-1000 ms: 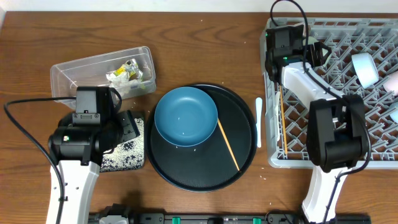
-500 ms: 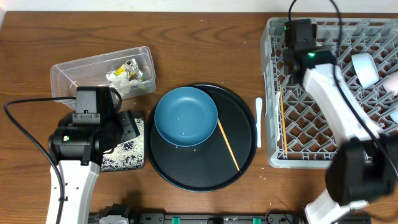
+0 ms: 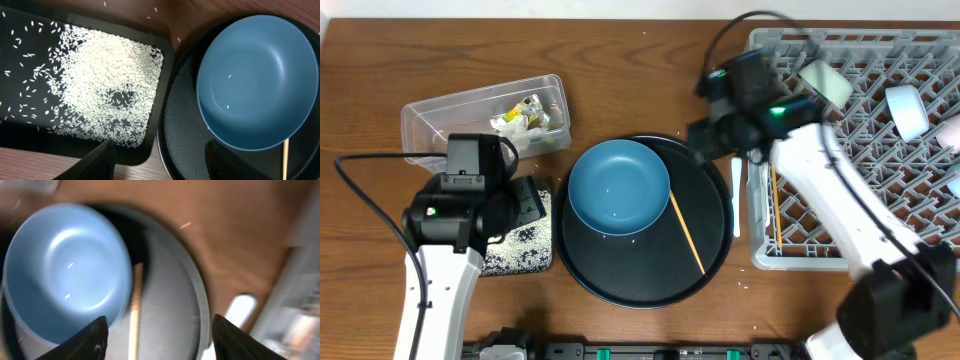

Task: Sort waste into correct bins and load items into the dishwasher rack
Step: 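Reach the right gripper to the teal bowl's rim and grasp it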

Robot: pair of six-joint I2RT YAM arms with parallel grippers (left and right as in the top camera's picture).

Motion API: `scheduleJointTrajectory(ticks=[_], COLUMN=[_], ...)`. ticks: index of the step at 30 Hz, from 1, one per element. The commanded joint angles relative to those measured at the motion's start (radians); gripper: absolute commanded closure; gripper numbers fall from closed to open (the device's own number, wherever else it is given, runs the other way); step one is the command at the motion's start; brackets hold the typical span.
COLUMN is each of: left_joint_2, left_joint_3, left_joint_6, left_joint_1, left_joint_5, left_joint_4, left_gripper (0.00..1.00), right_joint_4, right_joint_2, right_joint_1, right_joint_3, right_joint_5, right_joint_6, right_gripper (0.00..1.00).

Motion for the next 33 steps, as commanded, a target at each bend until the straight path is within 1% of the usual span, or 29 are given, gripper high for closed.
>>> scheduleJointTrajectory(ticks=[1,4,7,12,15,17,19,21,24,27,33], left_joint_2=[0.012,0.014,0.014,0.014,0.014,0.014,0.014,0.014,0.014,0.014,0.014], left_joint_3=[0.017,0.017,0.017,0.017,0.017,0.017,0.017,0.017,0.017,0.017,0.017], left_joint_6=[-0.010,-0.010,-0.010,-0.010,-0.010,-0.010,-0.010,-0.010,-0.010,-0.010,-0.010], left_joint_1=[0.005,0.005,0.005,0.005,0.005,0.005,0.005,0.005,0.005,0.005,0.005], left_joint_5=[-0.008,-0.009,-0.009,-0.009,-0.009,-0.009,-0.009,-0.008,-0.008,-0.008,-0.009], left_joint_4=[-0.003,-0.002,0.001,0.001,0.001,0.001,0.001,0.001,0.001,0.000,0.001], left_gripper=[0.41,0.41,0.41,0.41,0.41,0.41,0.41,0.41,0.41,0.41,0.41], right_joint_4=[-0.002,0.004,0.027,0.058,0.077,0.085,0.095,0.097,0.082,0.024,-0.073], right_joint_2=[0.061,0.119,0.182,0.278,0.318,0.328,0.327,0.327,0.322,0.292,0.140], right_joint_1=[0.055,0.092,0.123,0.161,0.171,0.175,0.174,0.172,0.158,0.129,0.052], right_joint_3=[-0.004,-0.004,-0.004,-0.003,-0.004,-0.004,-0.003,-0.002,0.006,0.041,0.172], right_joint_5=[-0.022,0.039,0.051,0.054,0.055,0.063,0.073,0.081,0.085,0.139,0.311], right_joint_6=[0.062,0.118,0.151,0.170,0.181,0.199,0.199,0.198,0.198,0.197,0.140], right_gripper=[0.37,0.36,0.37,0.46,0.60,0.77,0.85,0.99,0.99,0.99,0.99])
